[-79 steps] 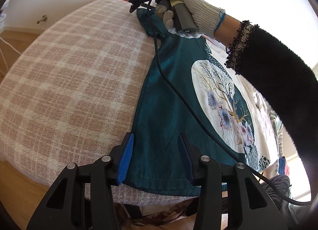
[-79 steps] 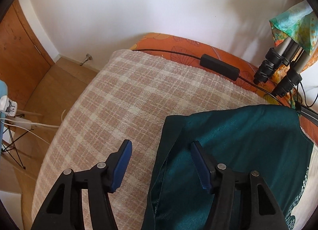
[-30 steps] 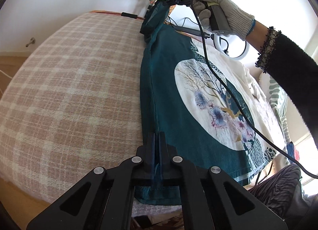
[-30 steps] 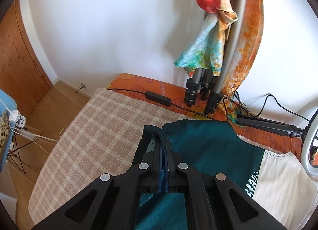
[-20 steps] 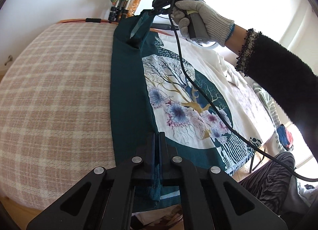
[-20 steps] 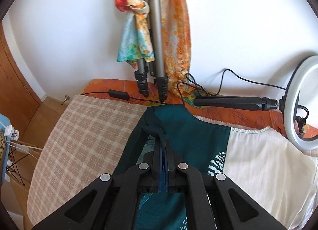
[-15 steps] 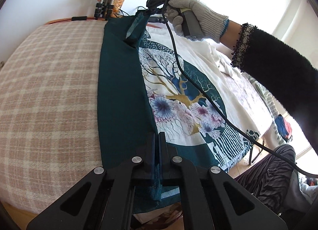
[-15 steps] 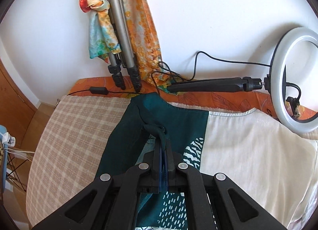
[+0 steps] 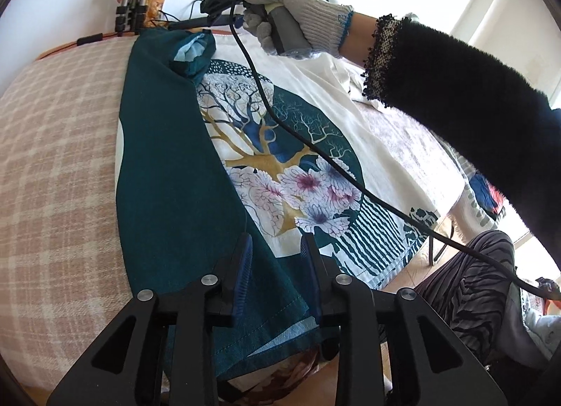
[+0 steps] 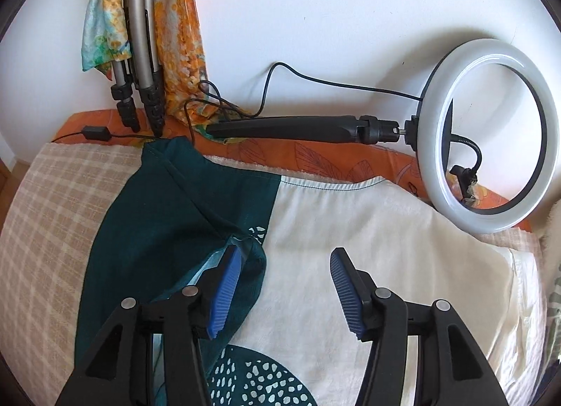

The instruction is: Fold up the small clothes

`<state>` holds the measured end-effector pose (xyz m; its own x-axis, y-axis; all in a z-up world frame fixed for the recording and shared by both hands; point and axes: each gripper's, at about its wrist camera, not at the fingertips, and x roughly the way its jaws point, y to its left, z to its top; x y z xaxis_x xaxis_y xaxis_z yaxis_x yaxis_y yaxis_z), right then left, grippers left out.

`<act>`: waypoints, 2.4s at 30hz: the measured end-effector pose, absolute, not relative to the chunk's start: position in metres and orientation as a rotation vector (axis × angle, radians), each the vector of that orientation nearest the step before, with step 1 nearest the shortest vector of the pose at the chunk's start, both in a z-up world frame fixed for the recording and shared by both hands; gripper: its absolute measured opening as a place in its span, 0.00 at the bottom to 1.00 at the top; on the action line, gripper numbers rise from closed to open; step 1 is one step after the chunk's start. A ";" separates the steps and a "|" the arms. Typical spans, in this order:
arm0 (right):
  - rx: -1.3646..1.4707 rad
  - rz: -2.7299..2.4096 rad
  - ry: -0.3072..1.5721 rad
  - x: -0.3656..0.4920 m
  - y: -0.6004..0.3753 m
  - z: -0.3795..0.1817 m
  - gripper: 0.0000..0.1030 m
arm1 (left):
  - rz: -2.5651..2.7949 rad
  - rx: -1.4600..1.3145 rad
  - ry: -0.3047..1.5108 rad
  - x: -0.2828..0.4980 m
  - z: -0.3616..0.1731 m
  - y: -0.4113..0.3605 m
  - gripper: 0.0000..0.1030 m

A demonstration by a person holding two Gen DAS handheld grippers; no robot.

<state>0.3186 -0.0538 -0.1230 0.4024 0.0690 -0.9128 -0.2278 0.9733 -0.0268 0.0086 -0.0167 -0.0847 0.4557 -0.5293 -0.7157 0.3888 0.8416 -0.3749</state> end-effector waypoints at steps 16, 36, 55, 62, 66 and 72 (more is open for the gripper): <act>-0.075 0.358 1.320 0.306 0.004 -0.162 0.17 | -0.445 -0.130 1.016 0.021 -0.105 -0.010 0.26; -0.078 0.280 1.080 0.254 -0.125 -0.055 0.59 | -0.481 -0.097 0.914 0.006 -0.082 -0.020 0.26; 0.089 0.226 0.959 0.134 -0.309 0.050 0.64 | -0.766 0.041 0.772 -0.050 -0.051 -0.150 0.52; 0.119 0.171 0.940 0.110 -0.361 0.068 0.64 | -0.846 0.101 0.771 -0.066 -0.053 -0.211 0.52; 0.168 0.165 0.945 0.114 -0.387 0.058 0.64 | -0.846 0.157 0.763 -0.065 -0.059 -0.236 0.52; 0.276 0.196 0.975 0.136 -0.411 0.024 0.61 | -0.815 0.165 0.794 -0.051 -0.078 -0.257 0.52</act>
<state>0.1355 -0.4109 0.0241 0.5475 0.2859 -0.7865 -0.0398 0.9477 0.3168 -0.0511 -0.2572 -0.0778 0.4207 -0.5882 -0.6907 0.7054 0.6908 -0.1587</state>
